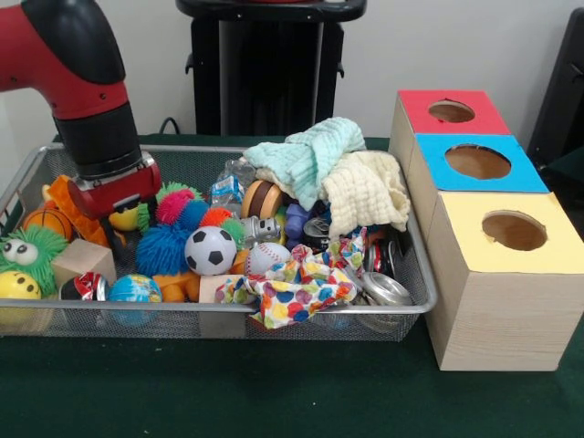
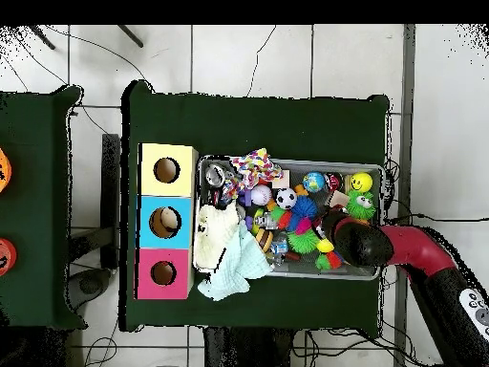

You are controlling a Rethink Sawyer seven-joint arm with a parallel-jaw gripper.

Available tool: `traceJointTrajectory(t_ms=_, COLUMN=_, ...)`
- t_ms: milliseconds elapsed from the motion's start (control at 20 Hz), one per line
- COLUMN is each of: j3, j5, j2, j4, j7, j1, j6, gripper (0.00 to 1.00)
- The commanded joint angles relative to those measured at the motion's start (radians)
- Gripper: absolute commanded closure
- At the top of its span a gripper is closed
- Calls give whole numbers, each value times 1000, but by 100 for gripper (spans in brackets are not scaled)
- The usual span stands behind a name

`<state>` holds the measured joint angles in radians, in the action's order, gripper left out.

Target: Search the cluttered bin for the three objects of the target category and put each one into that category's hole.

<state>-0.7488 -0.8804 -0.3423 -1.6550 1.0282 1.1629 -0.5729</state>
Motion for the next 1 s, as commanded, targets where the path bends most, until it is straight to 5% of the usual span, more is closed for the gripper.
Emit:
traceJointTrajectory(t_ms=50, j3=54, j5=-34, j2=6, j4=71, j7=-90, j1=14, j6=-18, gripper=0)
traceJointTrajectory(t_ms=400, j3=30, j5=13, j2=-80, j4=-12, j7=-102, j1=76, j6=-48, gripper=0)
traceJointTrajectory(t_ms=1000, j3=27, j5=4, j2=-116, j4=-76, j7=-71, j1=95, j6=-24, gripper=0)
